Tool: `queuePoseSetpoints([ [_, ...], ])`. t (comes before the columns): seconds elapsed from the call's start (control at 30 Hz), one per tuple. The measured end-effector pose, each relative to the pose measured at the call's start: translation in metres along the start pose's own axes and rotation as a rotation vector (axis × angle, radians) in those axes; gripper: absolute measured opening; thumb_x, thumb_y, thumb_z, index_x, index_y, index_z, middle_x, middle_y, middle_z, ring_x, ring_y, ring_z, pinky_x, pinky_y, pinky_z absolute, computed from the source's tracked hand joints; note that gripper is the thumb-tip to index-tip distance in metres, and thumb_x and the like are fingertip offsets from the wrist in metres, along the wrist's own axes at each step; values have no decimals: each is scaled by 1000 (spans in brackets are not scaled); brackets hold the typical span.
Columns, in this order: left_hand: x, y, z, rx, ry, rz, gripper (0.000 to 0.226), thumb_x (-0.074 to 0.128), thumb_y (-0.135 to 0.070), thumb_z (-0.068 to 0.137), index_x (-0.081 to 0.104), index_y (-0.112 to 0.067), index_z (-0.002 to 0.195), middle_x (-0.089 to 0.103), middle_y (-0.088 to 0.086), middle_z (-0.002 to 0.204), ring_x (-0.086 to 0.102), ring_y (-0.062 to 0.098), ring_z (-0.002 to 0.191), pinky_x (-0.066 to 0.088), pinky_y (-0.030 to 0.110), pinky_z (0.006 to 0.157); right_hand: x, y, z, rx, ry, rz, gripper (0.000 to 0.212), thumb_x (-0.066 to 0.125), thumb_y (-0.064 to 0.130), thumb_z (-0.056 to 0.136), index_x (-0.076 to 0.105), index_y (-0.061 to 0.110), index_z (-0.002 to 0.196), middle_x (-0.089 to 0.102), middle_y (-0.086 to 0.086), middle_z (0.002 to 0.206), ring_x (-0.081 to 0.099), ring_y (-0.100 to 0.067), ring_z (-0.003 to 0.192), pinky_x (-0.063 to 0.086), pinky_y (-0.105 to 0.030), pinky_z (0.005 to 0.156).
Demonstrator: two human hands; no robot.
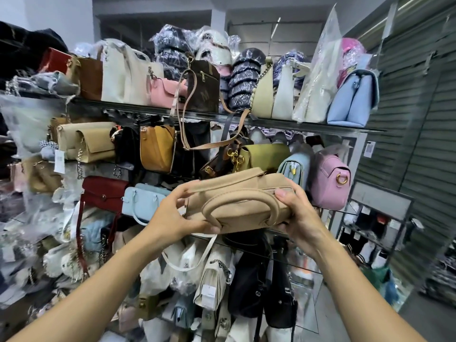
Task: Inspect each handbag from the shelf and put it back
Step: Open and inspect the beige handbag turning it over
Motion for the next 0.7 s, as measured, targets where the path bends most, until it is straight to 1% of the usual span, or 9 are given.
queuePoseSetpoints([
  [0.03, 1, 3, 0, -30, -28, -51, 103, 102, -32, 34, 61, -42, 127, 68, -11, 124, 62, -3, 114, 50, 13, 89, 1, -2, 1, -12, -14, 30, 89, 84, 46, 55, 55, 35, 139, 70, -4, 126, 68, -20, 99, 59, -44, 71],
  [0.13, 4, 3, -1, -75, -20, -111, 106, 101, -48, 29, 60, -40, 126, 70, -8, 123, 64, 5, 115, 49, 29, 102, 3, -7, 4, -15, -83, 94, 89, 82, 48, 55, 57, 29, 138, 70, -5, 116, 66, -19, 95, 59, -44, 69],
  [0.23, 3, 0, -5, -181, 65, -168, 87, 100, -24, 50, 58, -37, 125, 71, -3, 121, 67, 9, 113, 49, 29, 100, -1, -9, 4, -28, -131, 158, 83, 85, 43, 62, 58, 24, 138, 72, -5, 111, 70, -18, 89, 59, -45, 68],
  [0.33, -2, 1, -6, -302, 68, -252, 50, 78, -3, 68, 65, -17, 114, 73, 15, 117, 69, 20, 105, 53, 33, 97, -4, -10, 1, -47, -177, 186, 72, 86, 33, 71, 56, 22, 136, 71, -8, 116, 71, -17, 86, 61, -47, 66],
  [0.4, -3, 5, -3, -353, 18, -326, 25, 67, 3, 85, 67, -6, 108, 72, 25, 112, 69, 25, 96, 57, 34, 91, -4, -10, -2, -53, -239, 203, 67, 86, 29, 71, 52, 21, 128, 68, -7, 115, 69, -17, 85, 59, -56, 76],
  [0.43, -4, 7, -1, -371, -11, -354, 14, 59, 3, 94, 67, -4, 104, 71, 25, 105, 69, 24, 89, 59, 33, 87, -4, -11, -3, -59, -258, 212, 65, 83, 30, 70, 49, 21, 125, 65, -7, 114, 67, -18, 85, 56, -59, 83],
  [0.5, -3, 11, 2, -397, -46, -399, 13, 55, -3, 101, 67, -1, 98, 65, 21, 97, 68, 23, 82, 61, 29, 79, -3, -13, -4, -68, -259, 214, 72, 86, 32, 61, 45, 19, 118, 63, -9, 110, 65, -20, 84, 52, -62, 89],
  [0.6, -2, 17, 5, -454, -104, -444, 14, 58, 0, 98, 68, 8, 93, 64, 27, 99, 68, 26, 80, 63, 24, 66, -1, -15, -3, -72, -242, 204, 103, 101, 48, 28, 44, 19, 109, 67, -7, 98, 68, -20, 80, 55, -60, 82],
  [0.7, -1, 18, 5, -517, -172, -437, 14, 60, 2, 96, 65, 11, 86, 68, 25, 88, 71, 19, 60, 61, 22, 58, -3, -17, 0, -109, -208, 180, 98, 101, 57, 18, 44, 21, 89, 67, -4, 82, 70, -16, 69, 56, -49, 71],
])
Point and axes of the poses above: each hand's wrist, its own z-axis towards the middle knuckle, its own x-axis out of the palm, y = z × x, the point moved 2 cm from there along z, towards the middle knuckle
